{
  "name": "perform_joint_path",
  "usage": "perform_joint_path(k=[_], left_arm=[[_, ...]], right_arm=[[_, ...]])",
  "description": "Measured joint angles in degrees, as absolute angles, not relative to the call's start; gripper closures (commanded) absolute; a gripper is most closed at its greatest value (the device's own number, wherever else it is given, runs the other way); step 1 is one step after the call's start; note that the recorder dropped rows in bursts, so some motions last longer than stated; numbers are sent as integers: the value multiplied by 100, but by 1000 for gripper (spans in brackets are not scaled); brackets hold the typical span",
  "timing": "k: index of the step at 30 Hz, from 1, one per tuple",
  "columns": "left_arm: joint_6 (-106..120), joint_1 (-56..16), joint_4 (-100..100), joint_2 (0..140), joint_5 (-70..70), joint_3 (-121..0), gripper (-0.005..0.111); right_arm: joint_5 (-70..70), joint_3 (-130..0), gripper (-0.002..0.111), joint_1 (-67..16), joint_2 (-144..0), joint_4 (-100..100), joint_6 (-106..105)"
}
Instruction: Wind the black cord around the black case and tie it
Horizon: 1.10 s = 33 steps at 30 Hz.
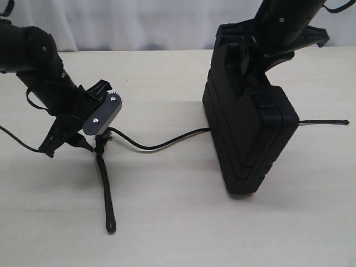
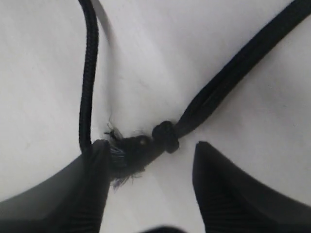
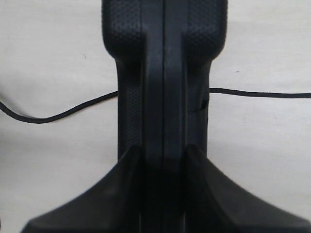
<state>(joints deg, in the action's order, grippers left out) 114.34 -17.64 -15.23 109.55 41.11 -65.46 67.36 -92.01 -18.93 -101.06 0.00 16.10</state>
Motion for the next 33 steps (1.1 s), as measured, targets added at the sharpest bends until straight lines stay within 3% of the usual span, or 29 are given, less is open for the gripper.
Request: perform_joint_path(k=[9,13,19,22,24,31,33], left_arm=[[11804,-1764,-1509,11345,3653,-6546,77],[11826,-1764,-1509,11481,3677,-6546,75],[11826,-1764,-1509,11583,3664,-6546,57],[11773,-1788,-1509,11583,3676,-6546,58],[11560,-1792,-1509,11583,3767,-6546,65],[10528,-1792,-1520,11583,4112,-6546,103],[10178,-1792,-1529,11583,4217,-6546,107]], right_arm=[[6736,-9201,104,-1893,-10106,0,1610],[6736,-9201,104,-1893,-10106,0,1610],[6724,-9201,104,-1893,-10106,0,1610],[6724,-9201,104,-1893,-10106,0,1610],[6724,-9201,104,-1893,-10106,0,1610],[6724,-9201,104,-1893,-10106,0,1610],[6724,-9201,104,-1893,-10106,0,1610]])
